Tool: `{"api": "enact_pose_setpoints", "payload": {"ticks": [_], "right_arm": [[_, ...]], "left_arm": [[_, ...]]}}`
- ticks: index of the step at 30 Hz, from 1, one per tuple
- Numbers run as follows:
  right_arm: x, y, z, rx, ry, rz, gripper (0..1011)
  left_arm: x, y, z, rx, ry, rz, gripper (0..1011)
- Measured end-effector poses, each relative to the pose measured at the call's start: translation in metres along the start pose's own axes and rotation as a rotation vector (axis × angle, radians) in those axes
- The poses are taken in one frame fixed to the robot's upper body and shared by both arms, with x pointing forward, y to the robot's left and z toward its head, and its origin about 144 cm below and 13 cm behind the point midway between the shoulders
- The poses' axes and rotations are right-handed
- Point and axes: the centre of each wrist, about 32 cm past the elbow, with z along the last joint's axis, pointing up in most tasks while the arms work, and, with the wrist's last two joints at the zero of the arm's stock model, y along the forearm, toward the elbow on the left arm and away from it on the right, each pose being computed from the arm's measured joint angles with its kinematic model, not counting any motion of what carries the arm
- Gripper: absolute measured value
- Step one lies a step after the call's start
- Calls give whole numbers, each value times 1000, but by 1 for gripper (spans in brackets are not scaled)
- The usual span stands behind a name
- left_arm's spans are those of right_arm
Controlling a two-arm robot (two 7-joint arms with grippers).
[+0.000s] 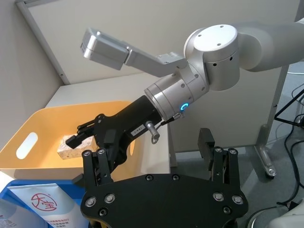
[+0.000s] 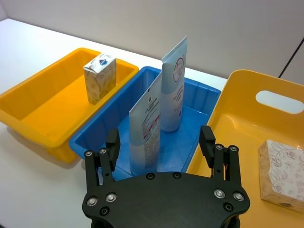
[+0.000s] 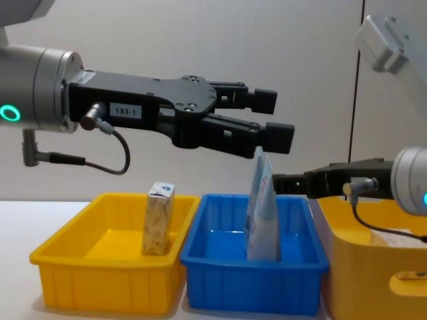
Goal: Bimanual collaborative sorting of washing and personal care products
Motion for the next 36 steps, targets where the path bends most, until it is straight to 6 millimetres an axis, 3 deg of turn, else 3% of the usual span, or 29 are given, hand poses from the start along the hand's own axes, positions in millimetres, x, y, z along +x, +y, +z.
{"api": "enact_pose_setpoints", "payload": {"ticks": [36], "right_arm": [[-16, 46, -4, -41, -42, -23, 1004]], "left_arm": [[0, 0, 0, 0, 0, 0, 1001]]}}
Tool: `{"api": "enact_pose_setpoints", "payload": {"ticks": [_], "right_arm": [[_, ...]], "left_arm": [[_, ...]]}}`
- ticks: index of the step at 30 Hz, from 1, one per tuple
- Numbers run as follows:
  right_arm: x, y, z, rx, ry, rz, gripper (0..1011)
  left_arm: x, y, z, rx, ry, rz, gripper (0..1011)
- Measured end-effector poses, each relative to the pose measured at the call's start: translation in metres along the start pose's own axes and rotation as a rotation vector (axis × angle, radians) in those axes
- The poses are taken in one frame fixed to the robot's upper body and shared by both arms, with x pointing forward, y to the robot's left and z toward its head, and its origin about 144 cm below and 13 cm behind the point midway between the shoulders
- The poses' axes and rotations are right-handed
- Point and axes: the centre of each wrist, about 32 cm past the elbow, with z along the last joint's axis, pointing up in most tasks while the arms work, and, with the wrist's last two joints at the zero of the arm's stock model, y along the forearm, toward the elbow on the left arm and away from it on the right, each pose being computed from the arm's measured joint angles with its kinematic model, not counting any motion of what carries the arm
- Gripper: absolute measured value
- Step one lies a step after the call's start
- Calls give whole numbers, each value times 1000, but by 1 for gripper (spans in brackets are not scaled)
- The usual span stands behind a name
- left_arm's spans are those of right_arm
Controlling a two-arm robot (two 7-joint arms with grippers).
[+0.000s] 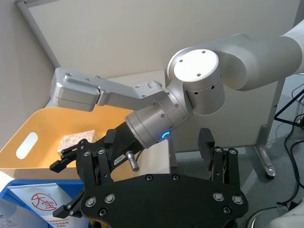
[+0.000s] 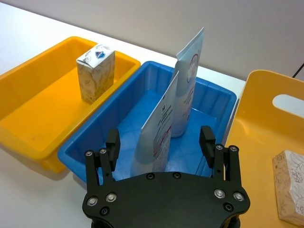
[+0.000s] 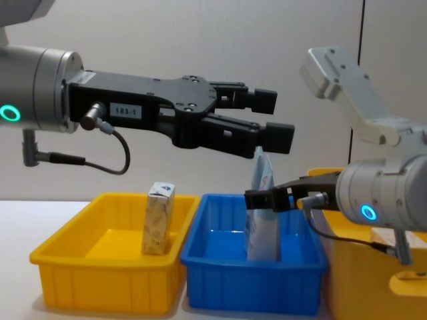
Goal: Bimanual collaborative sorting of washing and personal care products
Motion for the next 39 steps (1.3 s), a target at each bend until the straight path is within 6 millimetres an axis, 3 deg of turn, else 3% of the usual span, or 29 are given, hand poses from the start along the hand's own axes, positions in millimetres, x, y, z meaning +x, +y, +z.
{"api": "enact_pose_setpoints", "payload": {"ticks": [14, 18, 30, 39], "right_arm": [[-1, 9, 1, 5, -15, -11, 1003], [-2, 10, 1, 7, -17, -13, 946], [-2, 12, 1, 7, -21, -15, 612], [-2, 13, 1, 6, -22, -16, 290]], "left_arm": [[0, 0, 0, 0, 0, 0, 1001], [0, 0, 0, 0, 0, 0, 1001], [0, 0, 0, 0, 0, 0, 1001], [0, 0, 0, 0, 0, 0, 1001]]}}
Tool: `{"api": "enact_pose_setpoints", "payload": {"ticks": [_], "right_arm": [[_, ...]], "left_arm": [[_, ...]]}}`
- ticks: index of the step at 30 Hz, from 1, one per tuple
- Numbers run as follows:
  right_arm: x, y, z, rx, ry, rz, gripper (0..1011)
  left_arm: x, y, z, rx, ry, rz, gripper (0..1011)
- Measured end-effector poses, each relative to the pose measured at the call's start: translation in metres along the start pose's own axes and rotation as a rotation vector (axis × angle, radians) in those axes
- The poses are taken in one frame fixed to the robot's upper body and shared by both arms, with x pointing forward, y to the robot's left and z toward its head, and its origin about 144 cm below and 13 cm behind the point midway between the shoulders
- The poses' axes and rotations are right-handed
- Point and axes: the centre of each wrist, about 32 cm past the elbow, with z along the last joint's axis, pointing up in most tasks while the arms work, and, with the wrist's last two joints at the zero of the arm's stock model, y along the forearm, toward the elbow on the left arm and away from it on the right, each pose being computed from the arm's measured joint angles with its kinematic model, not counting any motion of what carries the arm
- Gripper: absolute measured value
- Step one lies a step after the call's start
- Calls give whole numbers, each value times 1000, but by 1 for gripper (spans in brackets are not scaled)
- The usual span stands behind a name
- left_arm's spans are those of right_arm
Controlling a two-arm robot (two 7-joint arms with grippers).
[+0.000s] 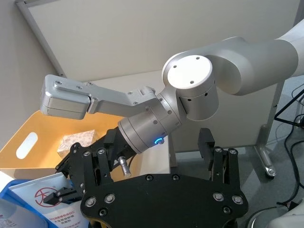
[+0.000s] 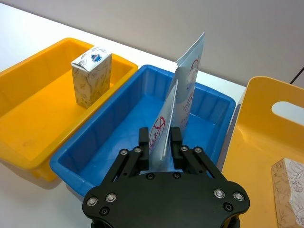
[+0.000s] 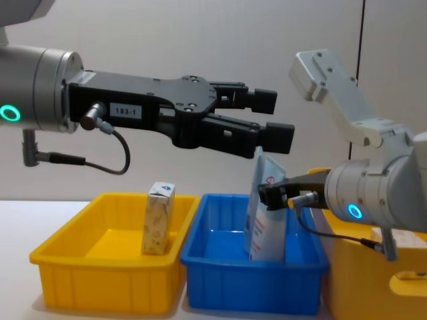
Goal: Bimanual collaborative sorting of washing and personal care products
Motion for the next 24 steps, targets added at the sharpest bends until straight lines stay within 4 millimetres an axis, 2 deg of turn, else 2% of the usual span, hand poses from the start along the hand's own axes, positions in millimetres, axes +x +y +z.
{"api": "enact_pose_setpoints", "payload": {"ticks": [3, 4, 10, 24], "right_arm": [[0, 0, 0, 0, 0, 0, 212], [0, 0, 0, 0, 0, 0, 157], [0, 0, 0, 1, 0, 0, 47], [12, -15, 10, 55, 32, -9, 32]], "left_arm": [[0, 0, 0, 0, 0, 0, 1001], [0, 0, 0, 0, 0, 0, 1001], [0, 0, 0, 0, 0, 0, 1001], [0, 0, 0, 0, 0, 0, 1001]]}}
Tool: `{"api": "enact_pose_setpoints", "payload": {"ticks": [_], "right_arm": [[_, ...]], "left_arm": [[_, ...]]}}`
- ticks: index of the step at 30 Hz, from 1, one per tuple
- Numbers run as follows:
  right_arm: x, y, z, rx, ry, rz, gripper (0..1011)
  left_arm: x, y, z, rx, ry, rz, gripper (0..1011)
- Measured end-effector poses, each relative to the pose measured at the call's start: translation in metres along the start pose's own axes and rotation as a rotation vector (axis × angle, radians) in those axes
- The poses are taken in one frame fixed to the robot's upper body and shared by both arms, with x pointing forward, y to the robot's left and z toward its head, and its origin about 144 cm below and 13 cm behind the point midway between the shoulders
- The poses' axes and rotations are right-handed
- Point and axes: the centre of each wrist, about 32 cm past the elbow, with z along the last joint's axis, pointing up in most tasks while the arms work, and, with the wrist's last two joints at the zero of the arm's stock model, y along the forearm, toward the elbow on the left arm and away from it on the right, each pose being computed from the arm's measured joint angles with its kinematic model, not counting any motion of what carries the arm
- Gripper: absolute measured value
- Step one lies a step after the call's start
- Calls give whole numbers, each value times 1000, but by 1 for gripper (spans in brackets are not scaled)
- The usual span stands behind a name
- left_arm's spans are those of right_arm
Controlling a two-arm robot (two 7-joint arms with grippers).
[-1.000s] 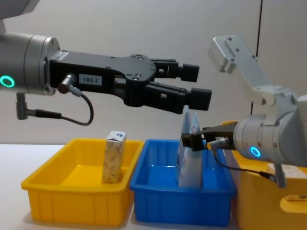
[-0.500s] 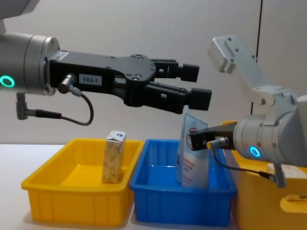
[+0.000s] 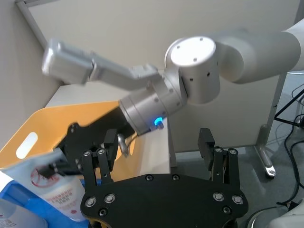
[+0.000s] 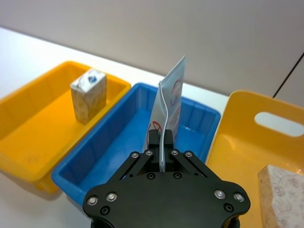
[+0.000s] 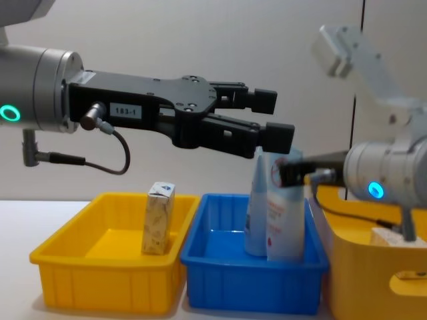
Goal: Bimanual collaborative sorting of washing and personal care products
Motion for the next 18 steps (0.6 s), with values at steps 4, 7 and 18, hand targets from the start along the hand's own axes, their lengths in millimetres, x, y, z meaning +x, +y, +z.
{"api": "enact_pose_setpoints", "payload": {"ticks": [4, 7, 18], "right_arm": [[6, -6, 9, 31, 21, -3, 30], [12, -12, 17, 56, 40, -5, 30], [36, -31, 49, 156, 113, -14, 30]], "left_arm": [[0, 0, 0, 0, 0, 0, 1001], [0, 0, 0, 0, 0, 0, 1001], [0, 0, 0, 0, 0, 0, 1001]]}}
